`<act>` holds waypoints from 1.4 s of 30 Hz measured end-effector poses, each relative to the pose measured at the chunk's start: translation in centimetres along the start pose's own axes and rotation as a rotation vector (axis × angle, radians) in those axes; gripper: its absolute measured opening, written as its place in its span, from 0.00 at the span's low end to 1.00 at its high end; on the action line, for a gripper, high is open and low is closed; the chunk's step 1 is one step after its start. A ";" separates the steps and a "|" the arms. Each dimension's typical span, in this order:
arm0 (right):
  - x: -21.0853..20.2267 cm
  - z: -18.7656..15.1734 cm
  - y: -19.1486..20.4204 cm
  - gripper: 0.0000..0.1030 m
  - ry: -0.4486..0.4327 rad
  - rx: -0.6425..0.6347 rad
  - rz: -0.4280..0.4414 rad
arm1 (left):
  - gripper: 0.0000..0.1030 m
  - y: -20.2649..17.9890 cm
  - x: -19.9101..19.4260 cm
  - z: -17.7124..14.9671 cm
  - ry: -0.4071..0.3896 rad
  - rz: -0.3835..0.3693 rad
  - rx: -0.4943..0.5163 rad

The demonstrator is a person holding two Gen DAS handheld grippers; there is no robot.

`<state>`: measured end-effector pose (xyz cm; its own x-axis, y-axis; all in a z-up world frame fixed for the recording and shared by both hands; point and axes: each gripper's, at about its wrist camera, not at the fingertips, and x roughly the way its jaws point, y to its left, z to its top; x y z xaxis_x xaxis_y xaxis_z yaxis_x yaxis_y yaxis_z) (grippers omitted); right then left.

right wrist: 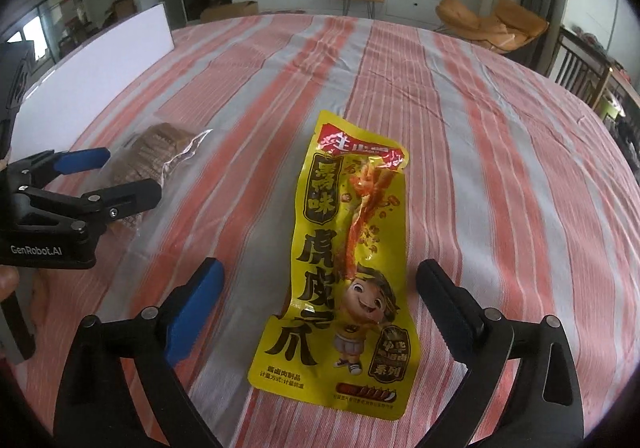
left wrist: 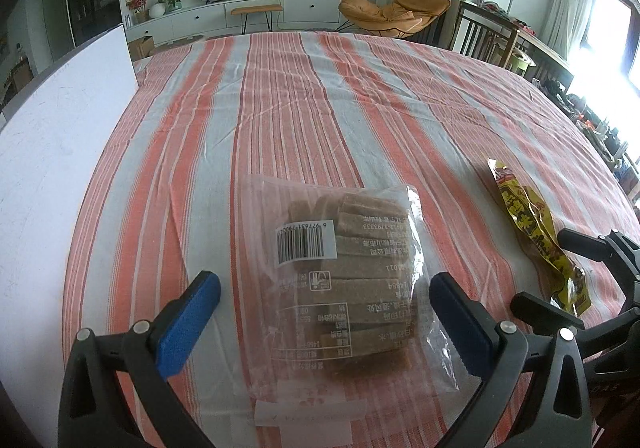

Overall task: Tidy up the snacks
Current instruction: 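Move the right tool over the yellow cartoon-printed snack packet, then close the right tool on the yellow packet while the left tool closes on the bread bag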

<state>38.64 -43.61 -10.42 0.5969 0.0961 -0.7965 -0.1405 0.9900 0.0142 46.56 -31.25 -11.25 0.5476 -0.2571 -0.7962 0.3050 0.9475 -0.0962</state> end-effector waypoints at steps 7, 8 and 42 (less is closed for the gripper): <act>0.0 0.0 0.0 0.96 0.000 -0.001 0.000 | 1.00 0.0 0.1 0.0 0.000 0.000 0.000; 0.1 0.0 0.0 0.96 0.000 -0.001 0.000 | 1.00 0.0 0.1 0.0 0.000 0.000 0.000; -0.2 2.5 -3.2 0.94 0.184 0.104 0.127 | 0.95 -1.7 1.2 1.9 0.238 -0.011 0.057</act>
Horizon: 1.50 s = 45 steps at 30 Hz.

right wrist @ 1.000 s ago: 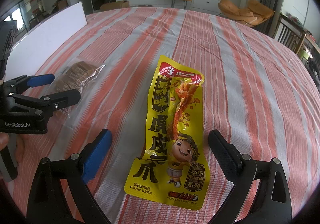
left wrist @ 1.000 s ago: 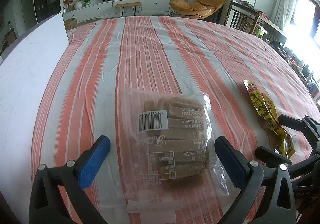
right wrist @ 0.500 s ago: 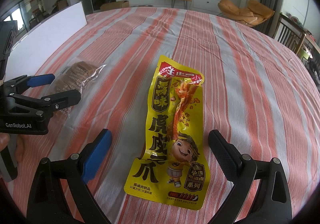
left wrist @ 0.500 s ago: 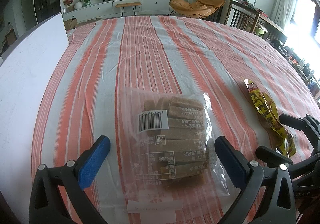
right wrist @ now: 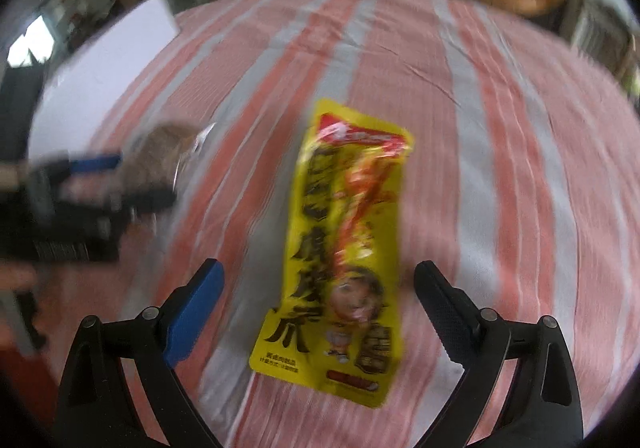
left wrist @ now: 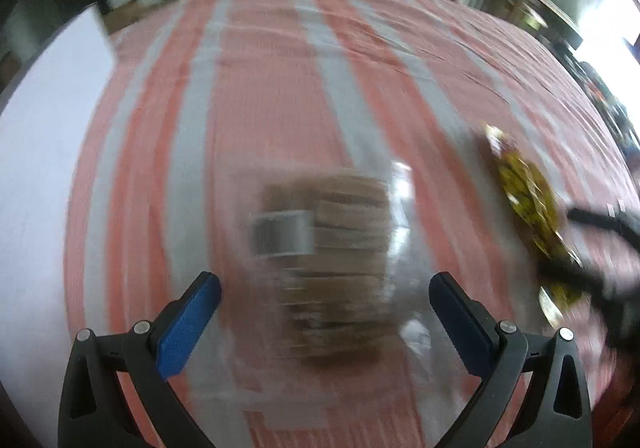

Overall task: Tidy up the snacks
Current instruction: 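Close the right tool on the yellow packet while the left tool closes on the bread bag, then carry both snacks over the cardboard box and open both tools to drop them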

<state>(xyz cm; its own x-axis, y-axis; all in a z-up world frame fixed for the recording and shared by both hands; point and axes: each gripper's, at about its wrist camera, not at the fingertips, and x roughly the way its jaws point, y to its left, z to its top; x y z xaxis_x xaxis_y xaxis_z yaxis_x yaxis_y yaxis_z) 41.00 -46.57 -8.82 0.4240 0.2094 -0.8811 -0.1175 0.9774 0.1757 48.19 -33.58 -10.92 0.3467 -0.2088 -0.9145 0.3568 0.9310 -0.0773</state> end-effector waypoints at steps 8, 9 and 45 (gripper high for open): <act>2.3 3.3 0.2 0.72 0.117 -0.020 -0.066 | 0.47 -0.1 -2.1 -1.6 -0.044 -0.110 0.020; 2.2 3.2 0.6 0.55 0.111 -0.053 -0.121 | 0.47 0.6 -2.6 -2.2 -0.057 -0.150 -0.013; -9.7 6.5 25.4 0.89 -0.309 -0.358 0.230 | 0.92 19.4 -25.6 -13.0 -0.524 0.083 -0.440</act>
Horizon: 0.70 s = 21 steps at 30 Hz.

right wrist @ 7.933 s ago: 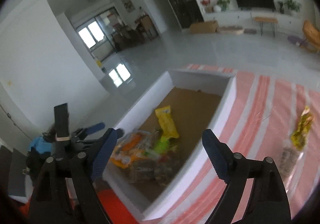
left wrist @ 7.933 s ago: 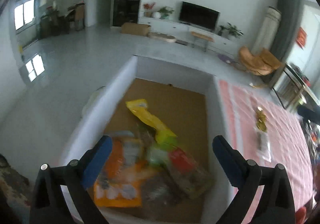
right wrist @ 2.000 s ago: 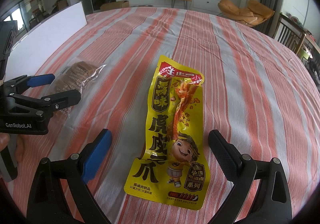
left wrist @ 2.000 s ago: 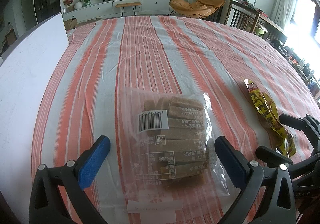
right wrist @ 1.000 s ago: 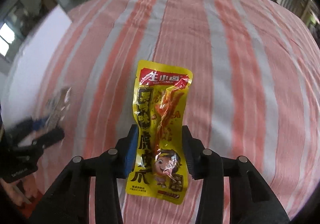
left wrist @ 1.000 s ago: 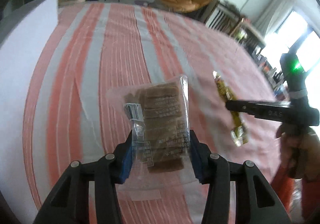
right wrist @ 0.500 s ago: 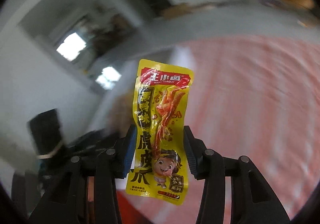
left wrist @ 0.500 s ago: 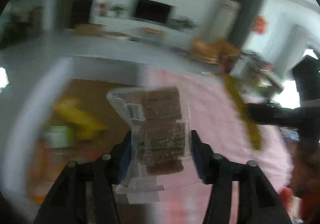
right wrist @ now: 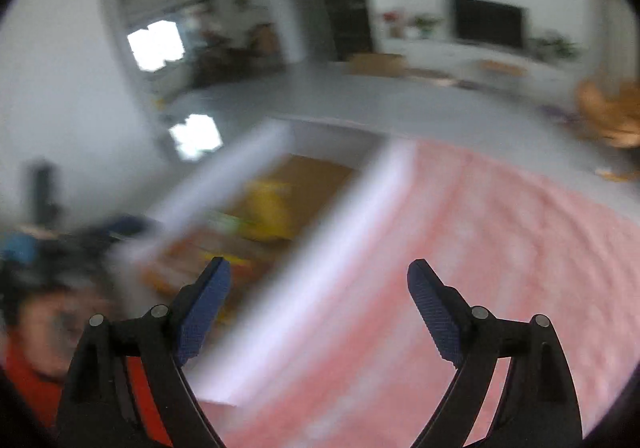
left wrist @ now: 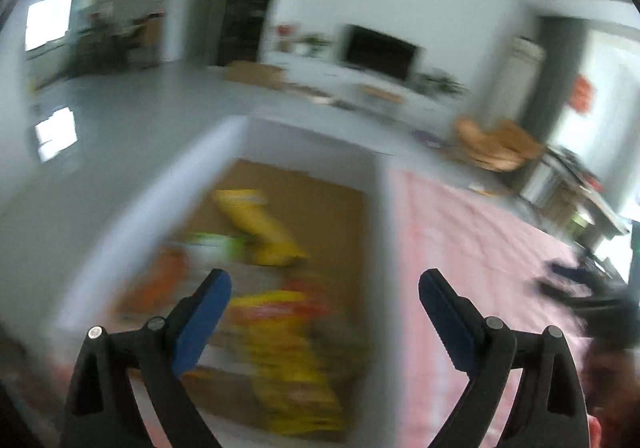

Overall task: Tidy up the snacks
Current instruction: 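Carry both snacks over the cardboard box and open both tools to drop them, then bring both tools back over the now empty table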

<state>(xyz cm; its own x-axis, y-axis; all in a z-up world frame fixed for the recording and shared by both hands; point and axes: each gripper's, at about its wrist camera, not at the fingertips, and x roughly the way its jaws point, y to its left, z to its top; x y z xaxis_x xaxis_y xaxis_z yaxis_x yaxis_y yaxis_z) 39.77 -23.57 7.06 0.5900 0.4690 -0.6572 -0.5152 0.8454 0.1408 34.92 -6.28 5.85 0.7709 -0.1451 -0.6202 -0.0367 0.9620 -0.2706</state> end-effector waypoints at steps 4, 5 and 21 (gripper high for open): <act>2.1 -7.6 -9.1 0.89 0.107 0.083 -0.265 | 1.00 -8.8 3.3 -3.5 0.092 -0.219 0.065; 2.3 -10.1 -11.7 0.89 0.149 0.123 -0.340 | 1.00 -11.7 5.8 -5.6 0.189 -0.307 0.072; -0.7 -20.4 -21.3 0.90 0.136 0.319 -0.539 | 0.99 -24.3 19.7 -14.4 0.300 -0.169 0.336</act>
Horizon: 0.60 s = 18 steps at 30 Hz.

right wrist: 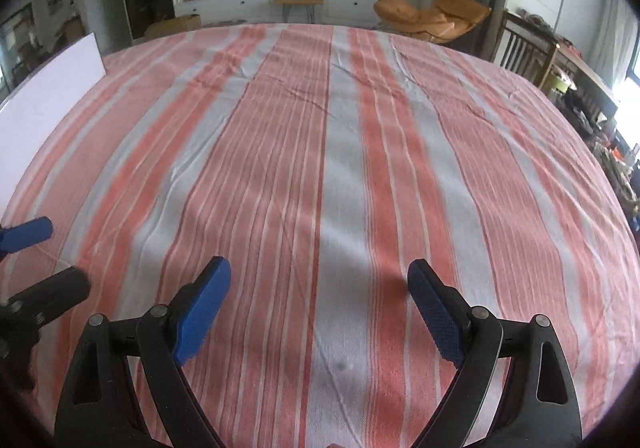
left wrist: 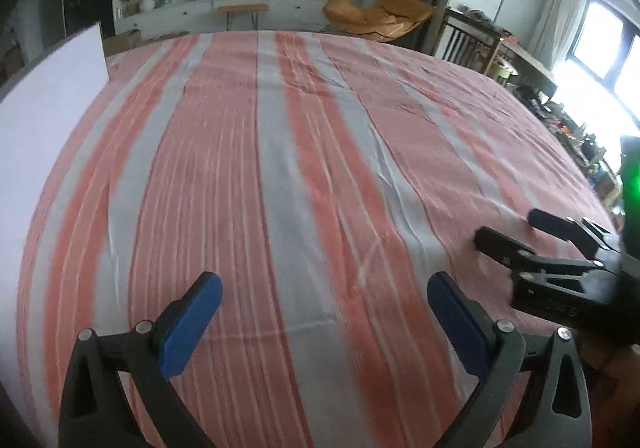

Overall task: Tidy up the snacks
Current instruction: 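Bring both tools back over the now empty table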

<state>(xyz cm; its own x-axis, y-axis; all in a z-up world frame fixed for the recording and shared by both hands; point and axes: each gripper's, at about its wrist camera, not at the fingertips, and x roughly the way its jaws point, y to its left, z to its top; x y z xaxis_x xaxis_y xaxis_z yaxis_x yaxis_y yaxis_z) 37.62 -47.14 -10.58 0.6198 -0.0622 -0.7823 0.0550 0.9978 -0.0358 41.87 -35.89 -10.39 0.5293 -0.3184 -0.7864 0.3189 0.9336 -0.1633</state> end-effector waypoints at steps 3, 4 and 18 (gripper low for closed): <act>0.2 -0.2 -1.0 0.91 0.012 0.041 0.032 | 1.00 -0.3 1.0 -0.3 0.006 0.042 0.035; 0.3 -0.2 -1.1 0.91 0.013 0.043 0.030 | 1.00 -0.5 1.1 -0.3 0.011 0.057 0.045; 0.6 -0.1 -1.2 0.93 0.017 0.040 0.024 | 1.00 -0.8 1.1 -0.2 0.025 0.093 0.074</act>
<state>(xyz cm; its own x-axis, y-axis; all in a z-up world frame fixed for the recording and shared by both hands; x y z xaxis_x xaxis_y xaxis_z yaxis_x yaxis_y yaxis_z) 37.83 -48.37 -11.12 0.6077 -0.0375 -0.7933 0.0718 0.9974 0.0078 42.01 -36.96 -11.28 0.5395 -0.2260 -0.8111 0.3274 0.9438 -0.0452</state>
